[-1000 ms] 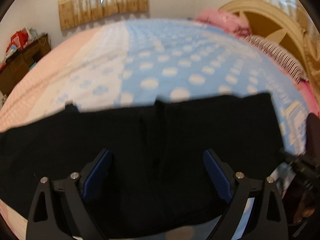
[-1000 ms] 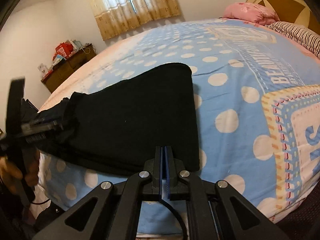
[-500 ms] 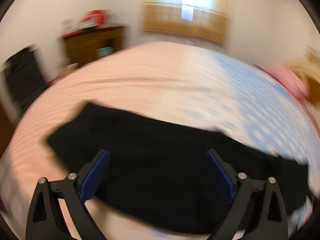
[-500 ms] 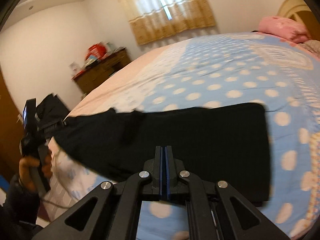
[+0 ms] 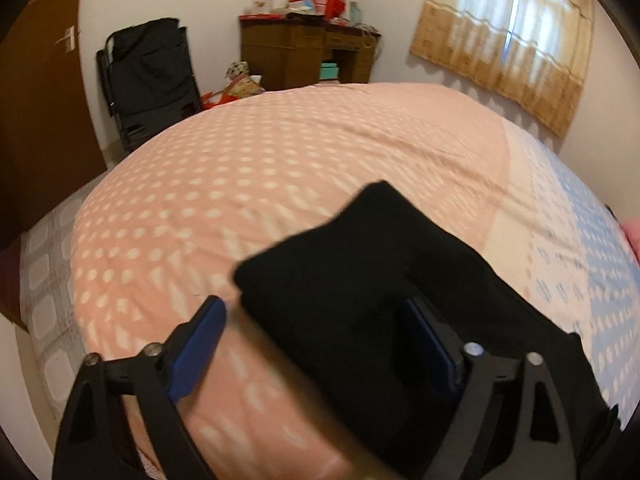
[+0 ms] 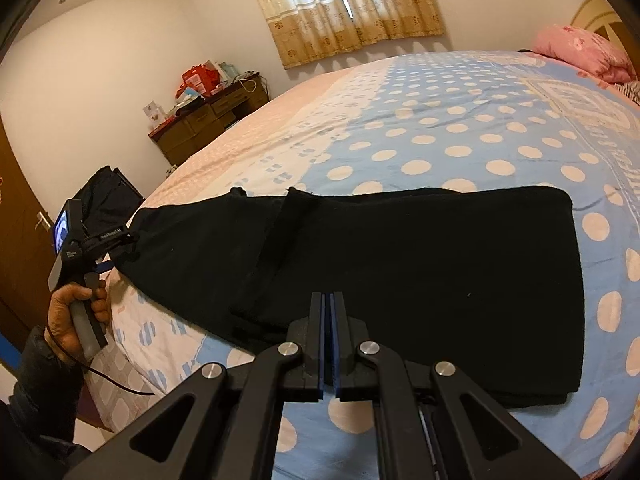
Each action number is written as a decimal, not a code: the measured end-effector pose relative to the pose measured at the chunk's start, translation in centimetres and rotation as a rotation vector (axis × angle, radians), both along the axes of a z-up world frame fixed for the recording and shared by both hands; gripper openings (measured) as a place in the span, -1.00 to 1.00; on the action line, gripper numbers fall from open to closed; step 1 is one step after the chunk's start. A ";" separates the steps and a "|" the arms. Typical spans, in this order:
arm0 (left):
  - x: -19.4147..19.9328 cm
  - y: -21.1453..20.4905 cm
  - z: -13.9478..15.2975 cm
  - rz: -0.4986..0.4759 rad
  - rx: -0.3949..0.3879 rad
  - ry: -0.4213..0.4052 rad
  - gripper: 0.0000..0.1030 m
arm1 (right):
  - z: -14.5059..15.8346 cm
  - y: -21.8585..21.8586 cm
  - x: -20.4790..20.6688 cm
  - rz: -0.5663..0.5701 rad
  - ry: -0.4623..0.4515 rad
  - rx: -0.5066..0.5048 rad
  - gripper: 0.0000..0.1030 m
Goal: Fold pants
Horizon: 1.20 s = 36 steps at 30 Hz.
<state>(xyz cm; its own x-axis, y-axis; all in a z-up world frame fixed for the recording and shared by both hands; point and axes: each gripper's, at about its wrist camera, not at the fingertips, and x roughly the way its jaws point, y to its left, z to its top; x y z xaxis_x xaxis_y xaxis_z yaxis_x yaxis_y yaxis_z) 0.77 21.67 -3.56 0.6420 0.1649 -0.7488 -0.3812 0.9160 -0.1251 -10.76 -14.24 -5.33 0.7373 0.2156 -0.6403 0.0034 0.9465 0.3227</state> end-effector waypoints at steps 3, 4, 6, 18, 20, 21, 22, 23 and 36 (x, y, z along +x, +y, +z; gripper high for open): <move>0.6 -0.3 -0.1 0.007 0.017 0.002 0.49 | -0.2 -0.1 0.1 -0.006 0.005 0.007 -0.94; 0.8 -0.2 0.0 0.009 0.022 0.001 0.40 | -0.2 -0.1 0.1 -0.006 0.007 0.010 -0.94; 1.2 -0.7 0.0 -0.005 0.024 -0.005 0.16 | -0.4 -0.1 0.2 -0.006 0.011 0.015 -0.94; 0.9 -1.1 1.1 -0.074 -0.059 -0.085 -0.60 | -0.2 -1.5 -0.7 -0.061 -0.003 0.064 -0.94; 0.0 -1.1 2.2 -0.102 -0.073 -0.141 -0.60 | -0.1 -1.8 -0.8 -0.073 -0.006 0.068 -0.94; -0.3 -1.4 2.6 -0.118 -0.069 -0.160 -0.60 | -0.1 -1.9 -0.9 -0.077 -0.008 0.069 -0.94; -0.5 -1.9 3.2 -0.139 -0.056 -0.178 -0.60 | -0.1 -2.1 -0.9 -0.087 -0.010 0.070 -0.94; -0.8 -2.8 4.0 -0.168 -0.038 -0.199 -0.60 | -0.2 -2.2 -1.0 -0.093 -0.009 0.072 -0.94; -7.3 -19.2 8.5 -0.751 0.078 -0.419 -0.62 | 0.0 -6.8 -2.4 -0.231 -0.021 0.140 -0.94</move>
<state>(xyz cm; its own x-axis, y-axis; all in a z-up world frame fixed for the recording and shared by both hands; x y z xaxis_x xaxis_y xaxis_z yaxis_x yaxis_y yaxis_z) -6.49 2.42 4.92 0.8226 -0.3724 -0.4298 0.3920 0.9188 -0.0460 -13.14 -21.06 -5.30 0.7902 0.1256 -0.5999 0.2059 0.8675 0.4528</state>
